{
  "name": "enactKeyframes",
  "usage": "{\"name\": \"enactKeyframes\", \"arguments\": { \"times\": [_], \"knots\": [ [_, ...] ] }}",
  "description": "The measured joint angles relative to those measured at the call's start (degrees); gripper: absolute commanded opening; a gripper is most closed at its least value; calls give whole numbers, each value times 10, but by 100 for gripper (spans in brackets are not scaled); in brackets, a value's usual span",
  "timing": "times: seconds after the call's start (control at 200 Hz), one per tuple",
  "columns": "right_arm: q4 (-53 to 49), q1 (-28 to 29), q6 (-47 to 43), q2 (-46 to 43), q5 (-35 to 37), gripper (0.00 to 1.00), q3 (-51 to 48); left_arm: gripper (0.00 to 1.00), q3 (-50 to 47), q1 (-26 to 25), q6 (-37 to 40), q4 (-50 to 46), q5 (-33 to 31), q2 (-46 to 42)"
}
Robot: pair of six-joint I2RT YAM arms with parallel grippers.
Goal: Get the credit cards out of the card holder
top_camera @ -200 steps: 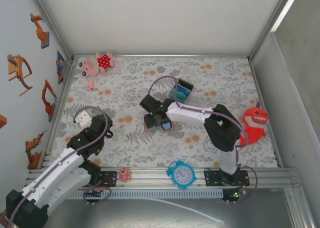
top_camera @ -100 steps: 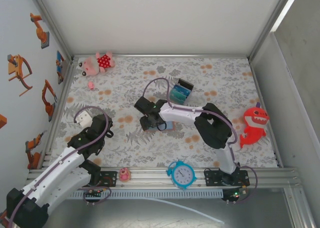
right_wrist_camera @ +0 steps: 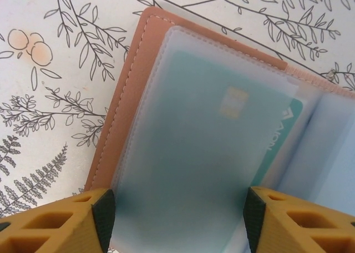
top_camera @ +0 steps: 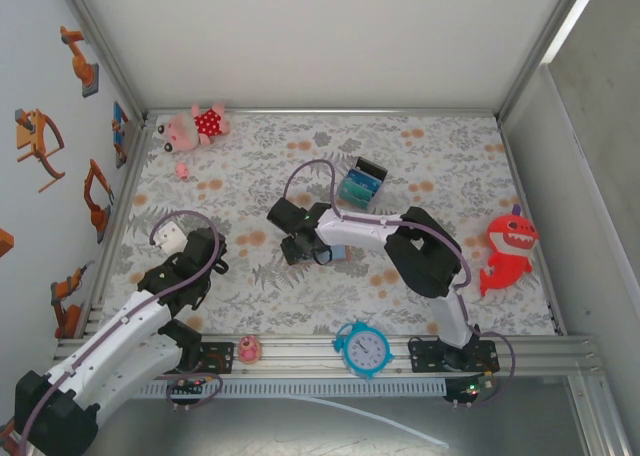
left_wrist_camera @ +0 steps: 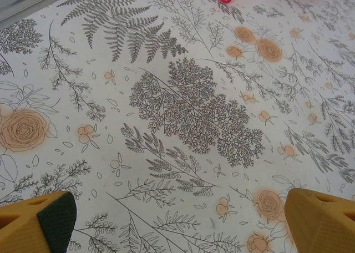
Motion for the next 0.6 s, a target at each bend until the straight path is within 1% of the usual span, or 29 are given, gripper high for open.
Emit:
{"name": "enactKeyframes", "arguments": {
  "times": [0.12,0.316,0.531,0.601],
  "knots": [
    [20,-4,-5,-12,-9,53,-20,97,0,0,0,0,0,0],
    [45,-22,-13,-30,-33,40,-49,97,1,0,9,0,4,-8],
    [54,-31,-57,-49,-53,25,-73,97,8,0,37,7,26,-16],
    [55,-31,-74,-54,-66,23,-79,97,8,-3,43,15,37,-15]
  ]
}}
